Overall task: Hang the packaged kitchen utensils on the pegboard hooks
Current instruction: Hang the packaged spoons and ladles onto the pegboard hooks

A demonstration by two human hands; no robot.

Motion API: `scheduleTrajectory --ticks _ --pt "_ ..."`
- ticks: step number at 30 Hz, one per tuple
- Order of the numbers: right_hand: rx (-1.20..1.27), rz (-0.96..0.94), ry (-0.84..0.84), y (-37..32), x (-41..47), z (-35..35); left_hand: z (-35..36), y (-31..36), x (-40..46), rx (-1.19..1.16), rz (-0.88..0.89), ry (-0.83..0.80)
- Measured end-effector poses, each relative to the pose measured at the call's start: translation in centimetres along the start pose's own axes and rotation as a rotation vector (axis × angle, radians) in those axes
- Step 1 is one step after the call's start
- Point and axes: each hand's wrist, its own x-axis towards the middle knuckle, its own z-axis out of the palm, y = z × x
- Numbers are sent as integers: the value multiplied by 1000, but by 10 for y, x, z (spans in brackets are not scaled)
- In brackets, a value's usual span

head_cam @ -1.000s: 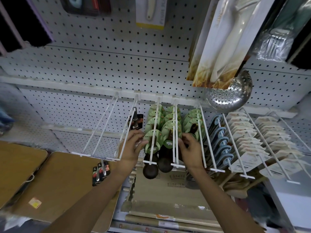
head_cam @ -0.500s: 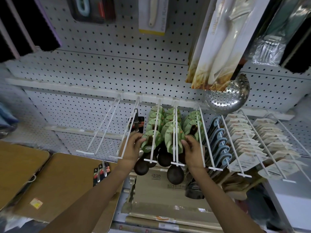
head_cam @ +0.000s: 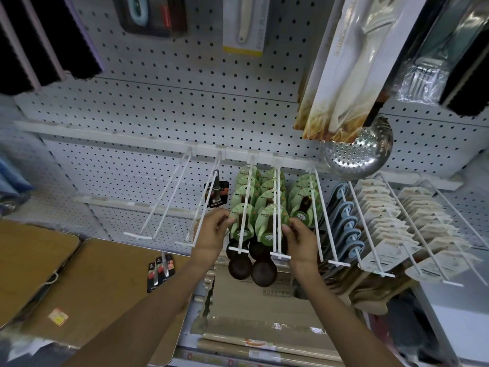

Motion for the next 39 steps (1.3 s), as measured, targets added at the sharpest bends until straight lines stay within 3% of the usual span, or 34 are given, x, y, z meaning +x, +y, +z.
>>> scheduleTrajectory --ticks 9,12,16,20,24,28,32,39 --pt "-86 135 -17 9 -3 -3 -12 -6 -7 -62 -206 -51" --pt "-181 157 -84 21 -11 -6 -29 -14 -21 61 -126 -43" --pt "-416 37 -136 31 -28 6 -57 -18 -41 270 -68 -92" --pt "-602 23 -190 37 -43 21 -89 -38 -57 586 18 -328" --pt "-684 -43 -265 39 -55 42 -114 -43 -80 602 89 -437" --pt "-725 -201 -466 40 -75 74 -132 -62 -101 564 51 -471" --pt "-727 -319 -614 37 -87 115 -151 -85 -117 549 28 -456" --pt "-701 -342 -733 31 -97 185 -190 -132 -140 479 -70 -385"
